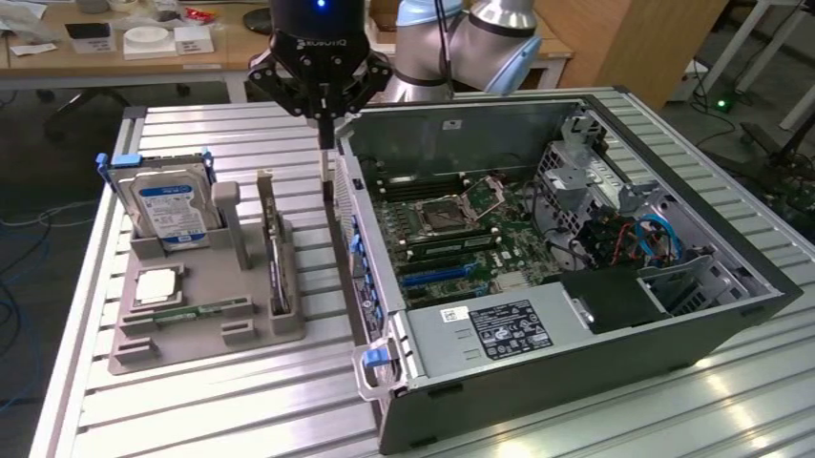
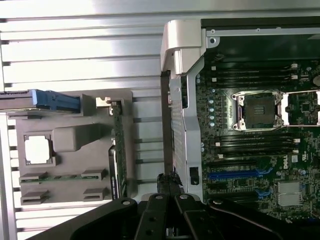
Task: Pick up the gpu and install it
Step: 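Reach for the gpu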
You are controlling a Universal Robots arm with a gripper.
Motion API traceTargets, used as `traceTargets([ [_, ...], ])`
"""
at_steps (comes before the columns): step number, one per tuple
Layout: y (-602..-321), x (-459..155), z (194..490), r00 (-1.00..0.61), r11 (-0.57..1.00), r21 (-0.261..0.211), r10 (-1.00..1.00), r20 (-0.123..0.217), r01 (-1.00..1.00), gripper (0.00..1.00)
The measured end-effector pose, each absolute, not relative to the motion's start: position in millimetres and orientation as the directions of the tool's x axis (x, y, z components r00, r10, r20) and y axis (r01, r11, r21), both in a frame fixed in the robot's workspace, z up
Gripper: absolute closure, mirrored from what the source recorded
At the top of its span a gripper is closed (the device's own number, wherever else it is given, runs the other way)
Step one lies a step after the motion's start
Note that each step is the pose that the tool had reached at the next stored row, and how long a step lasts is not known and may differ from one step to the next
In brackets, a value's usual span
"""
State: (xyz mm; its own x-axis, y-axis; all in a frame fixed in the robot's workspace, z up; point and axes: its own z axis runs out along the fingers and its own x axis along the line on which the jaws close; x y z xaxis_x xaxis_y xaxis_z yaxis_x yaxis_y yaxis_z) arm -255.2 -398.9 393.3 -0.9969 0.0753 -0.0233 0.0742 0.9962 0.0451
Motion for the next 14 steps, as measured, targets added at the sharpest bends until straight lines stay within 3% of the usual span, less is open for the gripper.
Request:
traceTargets([
  [14,-398.9,-273.2,393.3,-0.997,0.996,0.045,0.075,-0.023,0.074,0.90],
])
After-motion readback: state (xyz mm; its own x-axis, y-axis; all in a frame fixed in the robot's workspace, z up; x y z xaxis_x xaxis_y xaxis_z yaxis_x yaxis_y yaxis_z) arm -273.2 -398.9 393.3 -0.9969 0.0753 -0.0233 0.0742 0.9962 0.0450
